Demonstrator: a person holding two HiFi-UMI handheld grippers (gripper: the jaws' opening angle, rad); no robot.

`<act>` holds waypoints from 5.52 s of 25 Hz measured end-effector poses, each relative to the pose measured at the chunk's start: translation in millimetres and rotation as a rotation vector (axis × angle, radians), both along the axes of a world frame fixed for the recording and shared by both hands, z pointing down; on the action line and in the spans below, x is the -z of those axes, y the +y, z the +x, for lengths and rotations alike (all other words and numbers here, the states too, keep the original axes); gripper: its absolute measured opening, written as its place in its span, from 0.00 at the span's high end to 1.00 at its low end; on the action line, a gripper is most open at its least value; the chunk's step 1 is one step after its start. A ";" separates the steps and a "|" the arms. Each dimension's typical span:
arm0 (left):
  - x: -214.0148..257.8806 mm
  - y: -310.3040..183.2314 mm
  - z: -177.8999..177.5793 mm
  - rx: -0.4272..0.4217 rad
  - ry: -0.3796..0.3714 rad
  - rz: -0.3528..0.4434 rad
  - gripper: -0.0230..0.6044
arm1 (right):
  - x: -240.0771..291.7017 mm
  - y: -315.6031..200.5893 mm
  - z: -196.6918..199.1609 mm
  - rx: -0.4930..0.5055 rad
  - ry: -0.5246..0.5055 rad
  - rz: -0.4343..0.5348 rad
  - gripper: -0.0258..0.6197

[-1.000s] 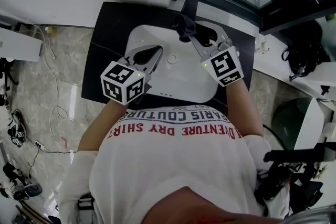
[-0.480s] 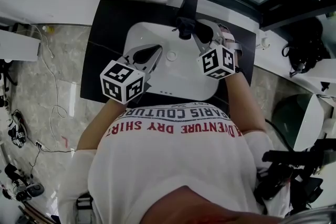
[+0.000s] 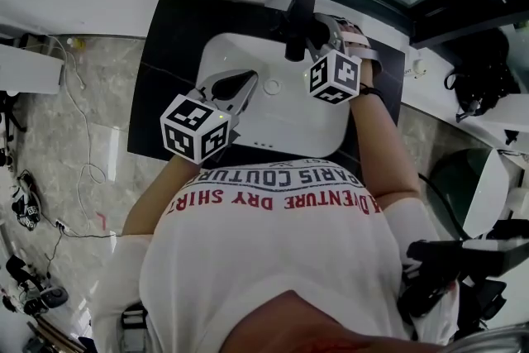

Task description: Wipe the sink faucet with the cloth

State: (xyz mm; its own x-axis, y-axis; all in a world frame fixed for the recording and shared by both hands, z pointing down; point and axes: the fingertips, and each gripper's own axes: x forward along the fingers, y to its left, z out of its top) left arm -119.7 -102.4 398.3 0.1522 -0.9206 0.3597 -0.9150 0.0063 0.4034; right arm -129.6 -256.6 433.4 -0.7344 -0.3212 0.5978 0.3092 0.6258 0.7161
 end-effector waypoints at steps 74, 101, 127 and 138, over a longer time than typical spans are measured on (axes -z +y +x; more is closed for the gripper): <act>1.6 -59.8 23.7 -0.004 -0.047 -0.102 0.96 | 7.0 -46.7 37.2 -0.114 -0.218 -0.029 0.84; 0.6 -71.6 5.5 0.026 -0.046 -0.086 0.96 | 66.9 -66.1 7.6 -0.301 -0.733 -1.358 0.84; -43.7 -75.2 -1.2 -0.010 -0.013 -0.167 0.96 | -103.0 -81.2 -7.8 -0.667 -0.317 -1.311 0.84; -38.2 -73.0 1.2 0.009 -0.034 -0.152 0.96 | -71.7 -89.7 12.3 -0.621 -0.392 -1.249 0.84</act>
